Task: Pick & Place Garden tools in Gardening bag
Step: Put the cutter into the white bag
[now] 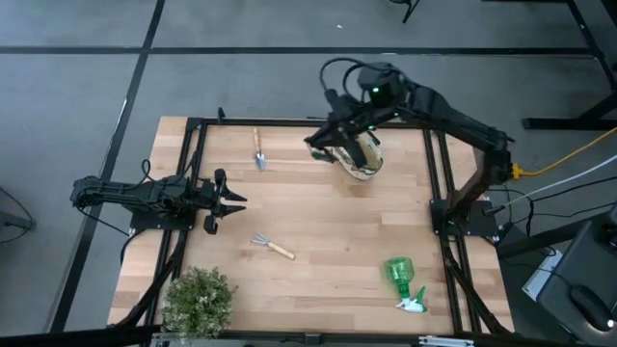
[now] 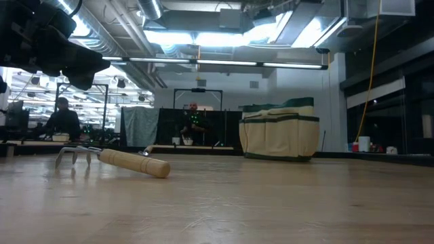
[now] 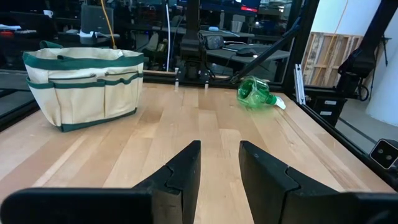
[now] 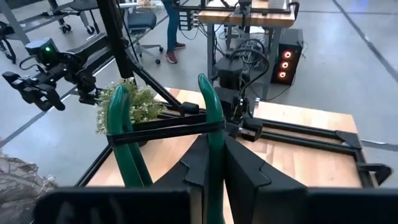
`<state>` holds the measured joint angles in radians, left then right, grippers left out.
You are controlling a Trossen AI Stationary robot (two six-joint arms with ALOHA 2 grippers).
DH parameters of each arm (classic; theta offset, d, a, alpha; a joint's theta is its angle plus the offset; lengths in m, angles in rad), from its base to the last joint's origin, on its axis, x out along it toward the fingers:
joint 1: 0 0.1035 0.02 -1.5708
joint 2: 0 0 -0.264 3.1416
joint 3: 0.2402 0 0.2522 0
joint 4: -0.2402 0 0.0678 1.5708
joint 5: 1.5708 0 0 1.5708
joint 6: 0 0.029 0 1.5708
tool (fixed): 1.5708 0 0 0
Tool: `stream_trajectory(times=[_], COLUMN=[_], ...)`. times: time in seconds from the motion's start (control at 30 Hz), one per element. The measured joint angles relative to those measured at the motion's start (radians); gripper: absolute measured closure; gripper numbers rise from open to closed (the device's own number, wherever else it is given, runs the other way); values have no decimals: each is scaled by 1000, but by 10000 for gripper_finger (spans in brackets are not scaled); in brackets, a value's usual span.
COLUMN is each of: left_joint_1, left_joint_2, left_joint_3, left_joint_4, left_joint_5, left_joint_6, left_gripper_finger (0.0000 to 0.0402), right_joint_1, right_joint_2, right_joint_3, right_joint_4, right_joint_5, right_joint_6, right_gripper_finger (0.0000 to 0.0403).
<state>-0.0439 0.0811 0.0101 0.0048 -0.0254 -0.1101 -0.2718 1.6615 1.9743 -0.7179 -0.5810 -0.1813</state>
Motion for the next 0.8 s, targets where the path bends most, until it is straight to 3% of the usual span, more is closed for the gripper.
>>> stream_trajectory(times=[0.8], left_joint_1=[0], left_joint_2=[0], left_joint_3=[0], left_joint_4=[0], left_joint_5=[0], left_joint_6=[0], left_gripper_finger=[296], right_joint_1=[-188], right_joint_2=[-208], right_joint_3=[0], right_joint_4=[-98], right_joint_5=[12], right_joint_6=[36], right_gripper_finger=[366])
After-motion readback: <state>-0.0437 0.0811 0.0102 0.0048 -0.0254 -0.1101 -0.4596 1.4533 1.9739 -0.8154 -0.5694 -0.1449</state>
